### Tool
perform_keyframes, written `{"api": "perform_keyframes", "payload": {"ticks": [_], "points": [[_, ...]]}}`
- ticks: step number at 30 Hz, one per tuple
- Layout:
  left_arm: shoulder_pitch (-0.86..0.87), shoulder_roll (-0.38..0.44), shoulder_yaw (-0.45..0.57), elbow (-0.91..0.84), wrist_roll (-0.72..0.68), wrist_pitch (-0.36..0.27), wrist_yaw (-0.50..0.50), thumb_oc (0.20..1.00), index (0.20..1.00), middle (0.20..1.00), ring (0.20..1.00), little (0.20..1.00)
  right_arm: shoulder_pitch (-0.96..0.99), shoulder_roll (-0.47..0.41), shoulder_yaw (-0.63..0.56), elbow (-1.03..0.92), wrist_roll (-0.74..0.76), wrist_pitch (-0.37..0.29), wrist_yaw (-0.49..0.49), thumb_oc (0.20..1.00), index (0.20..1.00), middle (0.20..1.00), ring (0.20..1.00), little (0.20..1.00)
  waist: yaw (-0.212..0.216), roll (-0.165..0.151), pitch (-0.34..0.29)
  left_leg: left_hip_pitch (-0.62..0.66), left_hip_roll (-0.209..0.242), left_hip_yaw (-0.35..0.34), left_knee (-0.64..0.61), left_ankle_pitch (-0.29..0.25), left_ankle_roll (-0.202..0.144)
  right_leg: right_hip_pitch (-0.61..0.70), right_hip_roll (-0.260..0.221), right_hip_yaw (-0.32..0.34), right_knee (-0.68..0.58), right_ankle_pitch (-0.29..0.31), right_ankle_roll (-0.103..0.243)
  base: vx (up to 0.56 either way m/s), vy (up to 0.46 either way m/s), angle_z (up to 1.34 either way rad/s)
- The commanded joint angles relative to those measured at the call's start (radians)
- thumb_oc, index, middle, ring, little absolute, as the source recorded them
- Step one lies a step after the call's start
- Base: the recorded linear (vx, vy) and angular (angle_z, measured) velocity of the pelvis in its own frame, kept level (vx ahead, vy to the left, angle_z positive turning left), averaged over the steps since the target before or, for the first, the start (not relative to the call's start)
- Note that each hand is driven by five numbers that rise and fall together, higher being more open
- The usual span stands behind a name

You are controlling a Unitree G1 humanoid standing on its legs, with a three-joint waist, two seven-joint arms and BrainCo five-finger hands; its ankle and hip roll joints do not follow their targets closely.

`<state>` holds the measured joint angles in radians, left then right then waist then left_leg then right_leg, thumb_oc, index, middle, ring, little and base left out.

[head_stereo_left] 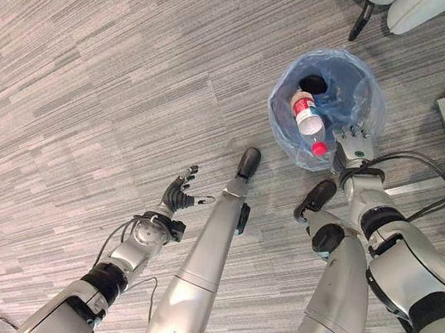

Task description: Gather garbage on tea table into small bin, then transfer packed bag to large trash can.

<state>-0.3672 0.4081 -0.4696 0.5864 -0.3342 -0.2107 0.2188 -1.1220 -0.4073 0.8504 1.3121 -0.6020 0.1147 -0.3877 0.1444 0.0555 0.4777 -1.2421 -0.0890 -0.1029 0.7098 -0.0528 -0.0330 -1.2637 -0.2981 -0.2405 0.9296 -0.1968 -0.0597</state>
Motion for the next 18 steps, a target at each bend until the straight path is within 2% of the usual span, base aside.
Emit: {"api": "perform_keyframes", "payload": {"ticks": [1, 10, 18], "points": [[0.03, 0.005, 0.012, -0.055, -0.011, -0.023, 0.008, 1.0, 1.0, 1.0, 1.0, 1.0, 0.016, -0.042, -0.004, -0.022, 0.082, -0.017, 0.002, 0.2, 0.2, 0.2, 0.2, 0.2, -0.003, 0.036, 0.018, 0.066, -0.01, 0.063, 0.004, -0.111, 0.035, 0.088, 0.073, 0.094, -0.072, -0.097, 0.079, -0.03, -0.033, -0.02], [0.033, 0.012, 0.061, -0.045, -0.023, -0.017, 0.019, 1.0, 1.0, 1.0, 1.0, 1.0, 0.007, -0.065, -0.067, -0.229, 0.17, -0.051, -0.035, 0.2, 0.2, 0.2, 0.2, 0.2, -0.026, 0.022, 0.024, 0.111, 0.008, 0.067, -0.027, -0.104, 0.031, 0.128, 0.096, 0.09, -0.102, -0.082, 0.08, -0.04, -0.025, -0.07], [0.055, 0.014, 0.115, -0.029, -0.016, -0.002, 0.014, 1.0, 1.0, 1.0, 1.0, 1.0, 0.122, -0.055, -0.257, -0.519, 0.349, -0.111, -0.056, 0.2, 0.2, 0.2, 0.2, 0.2, -0.05, -0.019, 0.007, 0.264, 0.025, 0.059, -0.161, -0.075, 0.023, 0.28, 0.12, 0.068, -0.241, -0.03, 0.096, -0.06, -0.025, -0.04]]}}
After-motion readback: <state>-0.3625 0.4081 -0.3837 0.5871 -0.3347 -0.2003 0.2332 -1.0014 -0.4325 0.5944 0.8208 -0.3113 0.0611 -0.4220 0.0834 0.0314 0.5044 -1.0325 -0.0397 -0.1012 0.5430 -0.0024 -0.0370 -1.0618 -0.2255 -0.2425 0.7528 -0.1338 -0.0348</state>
